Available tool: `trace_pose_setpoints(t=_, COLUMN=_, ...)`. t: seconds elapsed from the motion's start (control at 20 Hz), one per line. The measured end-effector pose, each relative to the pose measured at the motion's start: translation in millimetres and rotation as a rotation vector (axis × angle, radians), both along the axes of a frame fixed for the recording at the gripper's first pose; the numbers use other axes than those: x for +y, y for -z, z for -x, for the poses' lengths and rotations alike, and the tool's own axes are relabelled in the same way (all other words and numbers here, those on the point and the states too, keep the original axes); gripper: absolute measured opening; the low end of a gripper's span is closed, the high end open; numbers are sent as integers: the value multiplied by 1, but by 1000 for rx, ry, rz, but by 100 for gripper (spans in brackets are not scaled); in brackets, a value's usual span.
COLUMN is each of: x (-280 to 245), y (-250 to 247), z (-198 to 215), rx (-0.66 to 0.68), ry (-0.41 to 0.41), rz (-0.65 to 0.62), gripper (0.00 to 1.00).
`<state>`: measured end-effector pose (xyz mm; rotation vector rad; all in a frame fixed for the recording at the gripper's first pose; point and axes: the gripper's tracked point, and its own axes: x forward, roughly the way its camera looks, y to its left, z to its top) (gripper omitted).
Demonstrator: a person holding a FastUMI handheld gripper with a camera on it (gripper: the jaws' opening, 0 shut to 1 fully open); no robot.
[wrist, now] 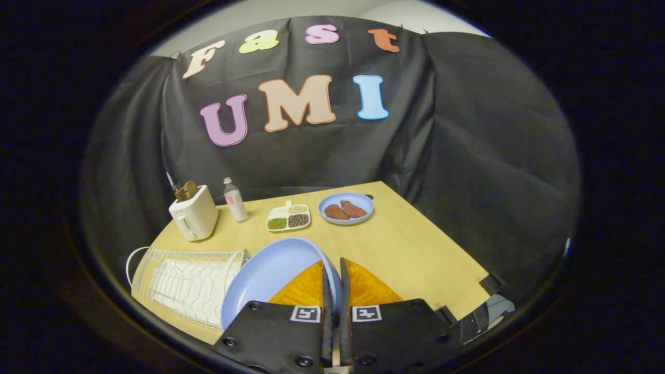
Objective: Take the plate from the dish rack, then take the spoon from the basket and place it into the plate.
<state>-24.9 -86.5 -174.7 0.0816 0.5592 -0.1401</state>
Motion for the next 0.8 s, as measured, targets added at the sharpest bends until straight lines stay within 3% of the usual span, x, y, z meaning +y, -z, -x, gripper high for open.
trace_pose_setpoints(t=0.15, x=-10, y=14, z=7, rx=22, ry=3, rz=-47, gripper=8)
trace_pose_setpoints(t=0.6, x=-12, y=67, z=27, rx=70, ry=-94, rz=-123, gripper=8)
trace_pose_setpoints(t=0.8, x=-29, y=97, z=29, rx=104, ry=-74, rz=-141, gripper=10)
